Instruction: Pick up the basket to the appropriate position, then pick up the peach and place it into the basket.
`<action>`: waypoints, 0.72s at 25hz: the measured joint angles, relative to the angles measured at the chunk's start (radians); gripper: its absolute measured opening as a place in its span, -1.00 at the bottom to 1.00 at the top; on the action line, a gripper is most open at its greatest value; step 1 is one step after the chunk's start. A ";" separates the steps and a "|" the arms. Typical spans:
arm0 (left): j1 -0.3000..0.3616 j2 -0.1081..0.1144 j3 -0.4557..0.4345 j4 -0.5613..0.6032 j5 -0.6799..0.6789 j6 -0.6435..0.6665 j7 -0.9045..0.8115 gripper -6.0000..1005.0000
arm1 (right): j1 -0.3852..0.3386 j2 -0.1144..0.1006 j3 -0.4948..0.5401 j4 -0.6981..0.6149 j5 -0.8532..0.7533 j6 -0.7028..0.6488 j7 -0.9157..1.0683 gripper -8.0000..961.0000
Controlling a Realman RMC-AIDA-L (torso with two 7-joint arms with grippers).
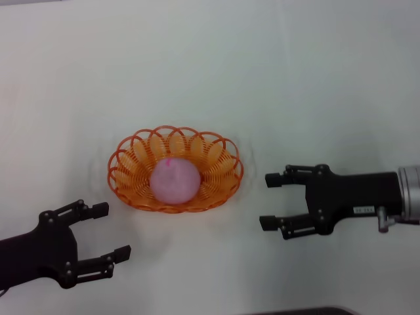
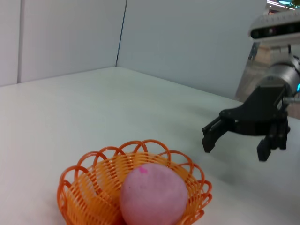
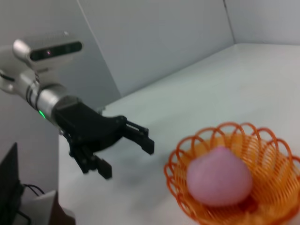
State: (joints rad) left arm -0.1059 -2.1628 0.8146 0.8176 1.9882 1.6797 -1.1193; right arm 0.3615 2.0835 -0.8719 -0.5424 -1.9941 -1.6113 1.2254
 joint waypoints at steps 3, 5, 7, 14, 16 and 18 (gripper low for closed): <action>-0.001 0.002 0.000 -0.017 0.000 0.001 0.000 0.71 | -0.023 0.002 0.007 0.028 0.000 0.035 -0.092 0.91; -0.001 0.003 0.000 -0.026 0.000 0.006 -0.001 0.71 | -0.035 0.003 0.015 0.047 0.001 0.055 -0.155 0.91; -0.001 0.003 0.000 -0.031 0.000 0.009 -0.001 0.71 | -0.042 0.003 0.030 0.068 0.002 0.065 -0.203 0.91; -0.002 0.005 0.000 -0.032 0.005 0.011 0.004 0.71 | -0.043 0.001 0.055 0.085 0.003 0.062 -0.239 0.91; -0.001 0.006 0.000 -0.032 0.007 0.009 0.007 0.71 | -0.043 0.000 0.056 0.082 0.003 0.061 -0.239 0.91; 0.001 0.006 0.000 -0.032 0.015 0.004 0.019 0.71 | -0.044 0.000 0.056 0.081 0.003 0.059 -0.239 0.91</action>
State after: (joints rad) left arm -0.1044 -2.1572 0.8150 0.7853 2.0027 1.6835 -1.1006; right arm 0.3180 2.0831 -0.8155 -0.4610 -1.9911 -1.5519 0.9862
